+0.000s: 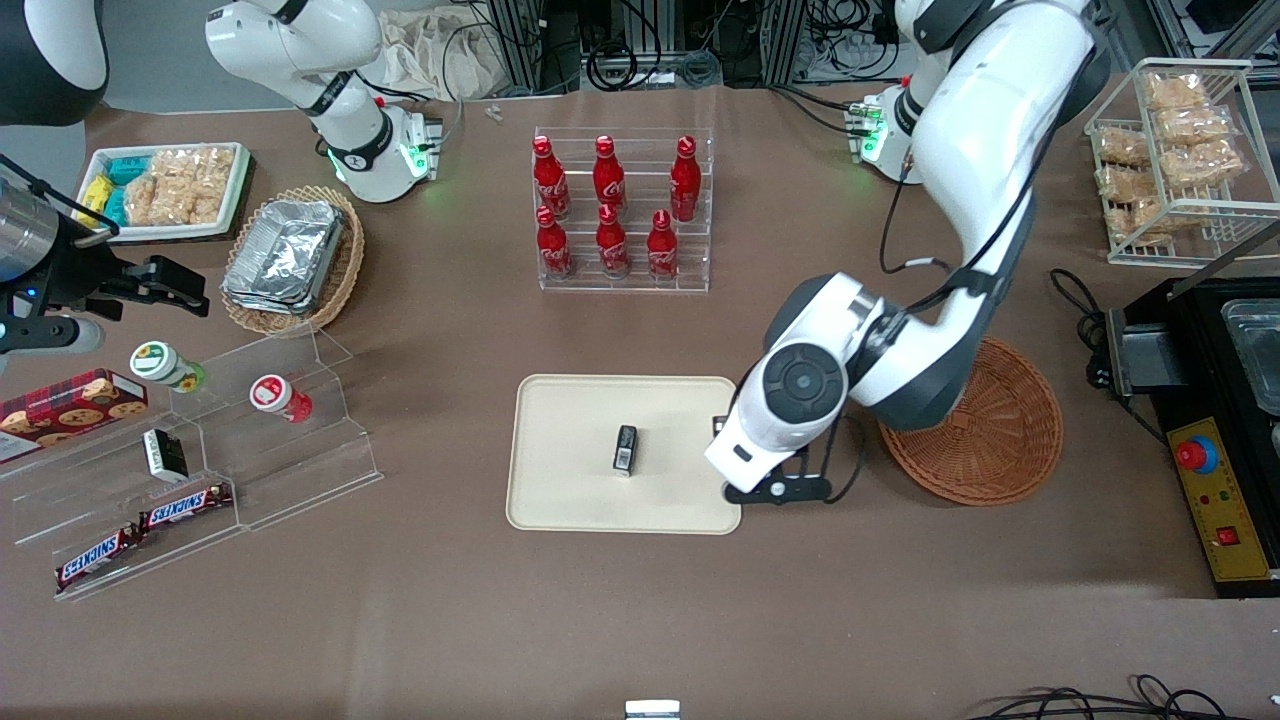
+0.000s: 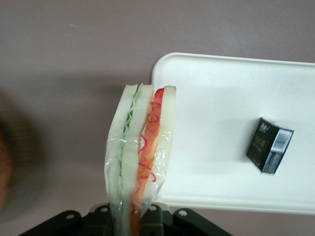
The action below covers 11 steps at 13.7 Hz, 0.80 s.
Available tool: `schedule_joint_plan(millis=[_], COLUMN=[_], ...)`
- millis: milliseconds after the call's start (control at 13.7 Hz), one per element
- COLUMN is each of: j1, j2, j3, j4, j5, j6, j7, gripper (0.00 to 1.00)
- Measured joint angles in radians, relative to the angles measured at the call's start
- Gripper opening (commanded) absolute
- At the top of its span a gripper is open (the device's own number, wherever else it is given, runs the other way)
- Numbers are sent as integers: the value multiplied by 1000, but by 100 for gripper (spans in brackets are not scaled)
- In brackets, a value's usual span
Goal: Place sandwich from basket to tray
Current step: 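Carry the sandwich with the left gripper over to the white tray, then lower the sandwich onto the tray beside the black box and open the left gripper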
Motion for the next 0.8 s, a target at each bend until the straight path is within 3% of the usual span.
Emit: schedule_joint_plan(millis=[365, 438, 510, 583, 802], j1=[-61, -64, -66, -67, -68], j2=[111, 122, 130, 137, 142], j3=[1, 1, 1, 1, 1], j4=[6, 6, 6, 6, 10], j5=[36, 39, 42, 50, 109], j6=[109, 123, 140, 159, 184], j7=[-34, -34, -34, -34, -34], gripper=[0, 34, 95, 100, 100])
